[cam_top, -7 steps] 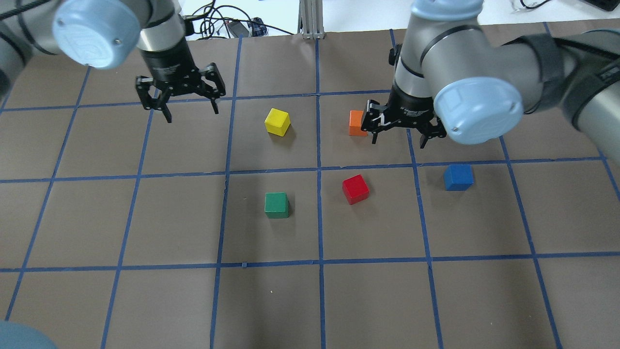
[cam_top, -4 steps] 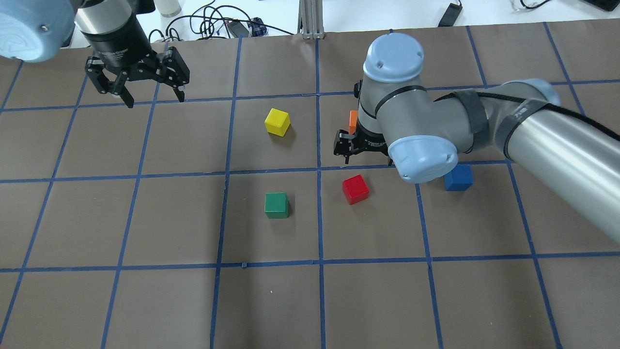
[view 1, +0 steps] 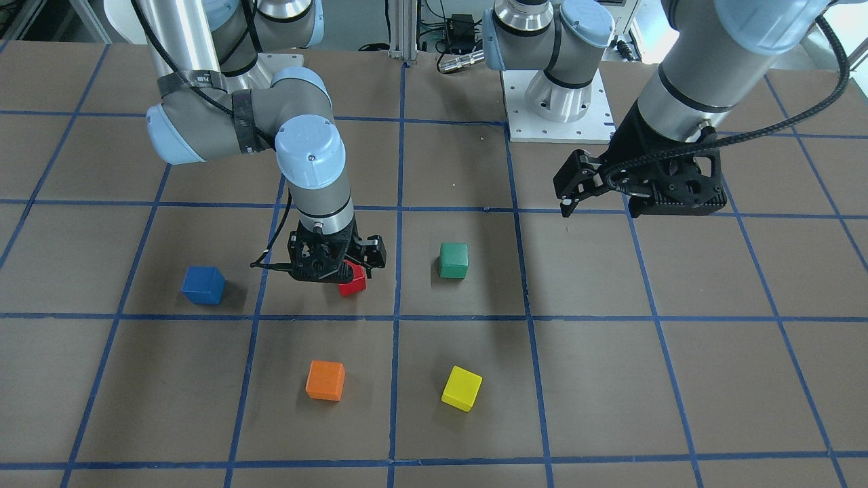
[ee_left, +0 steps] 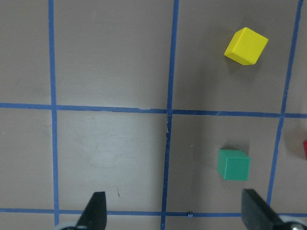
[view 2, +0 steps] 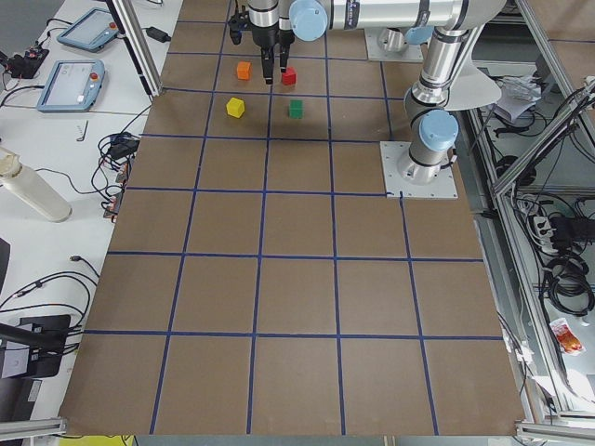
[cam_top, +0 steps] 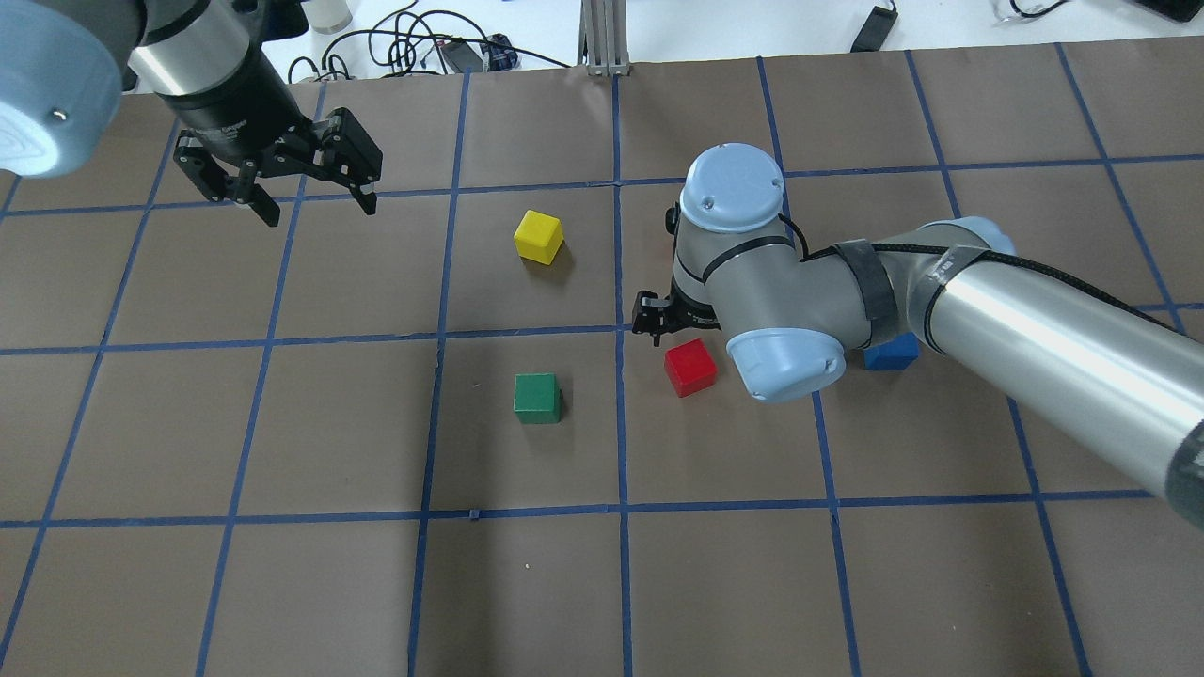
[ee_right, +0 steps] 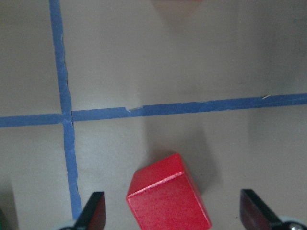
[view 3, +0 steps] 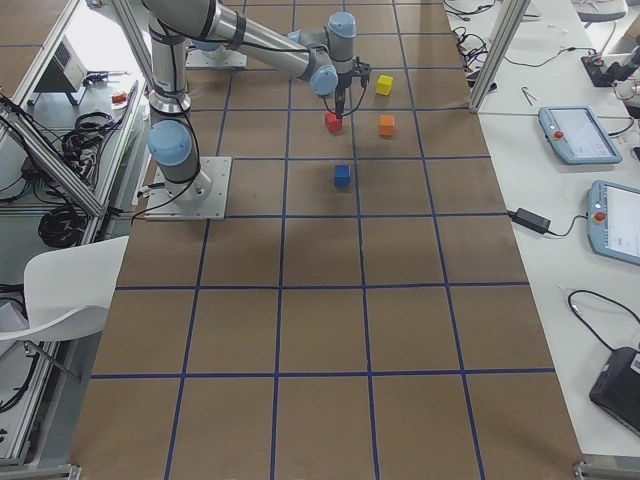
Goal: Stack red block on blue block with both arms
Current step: 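Lower the right gripper over the red cube, then close the right gripper on the red cube and lift it, then carry the red cube with the right gripper over the blue cube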
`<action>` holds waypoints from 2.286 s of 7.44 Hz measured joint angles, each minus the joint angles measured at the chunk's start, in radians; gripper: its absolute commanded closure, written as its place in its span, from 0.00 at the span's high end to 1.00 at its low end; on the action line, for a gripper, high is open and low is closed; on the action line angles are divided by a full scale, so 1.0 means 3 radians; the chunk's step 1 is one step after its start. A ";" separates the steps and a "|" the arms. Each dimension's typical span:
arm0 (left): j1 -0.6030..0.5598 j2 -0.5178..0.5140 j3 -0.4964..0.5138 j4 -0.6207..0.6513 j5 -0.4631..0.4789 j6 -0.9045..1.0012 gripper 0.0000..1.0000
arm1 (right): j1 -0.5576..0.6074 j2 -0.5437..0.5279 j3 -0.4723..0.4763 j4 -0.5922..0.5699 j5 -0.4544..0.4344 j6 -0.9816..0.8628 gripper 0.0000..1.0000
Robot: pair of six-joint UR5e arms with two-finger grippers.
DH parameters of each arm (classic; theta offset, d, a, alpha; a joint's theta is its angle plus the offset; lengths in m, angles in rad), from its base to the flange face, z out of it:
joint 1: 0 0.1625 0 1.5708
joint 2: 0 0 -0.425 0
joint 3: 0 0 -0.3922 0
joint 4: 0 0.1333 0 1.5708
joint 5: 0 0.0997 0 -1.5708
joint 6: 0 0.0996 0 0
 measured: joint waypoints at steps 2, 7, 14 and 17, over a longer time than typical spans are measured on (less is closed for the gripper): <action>0.0010 0.0052 -0.0190 0.0187 -0.0008 0.0006 1.00 | 0.0014 0.0032 0.0019 -0.0043 0.0020 -0.0001 0.94; 0.0030 0.0050 -0.0297 0.0221 -0.0002 0.0017 1.00 | 0.0075 0.0151 0.0086 -0.0077 0.0017 -0.0304 0.00; 0.0020 0.0041 -0.0336 0.0222 -0.0004 0.0018 1.00 | -0.0367 -0.0327 -0.0017 0.0265 -0.0112 -0.0621 0.00; 0.0006 0.0019 -0.0390 0.0239 -0.0004 0.0013 1.00 | -0.1064 -0.0643 -0.0005 0.0756 -0.0088 -0.1383 0.00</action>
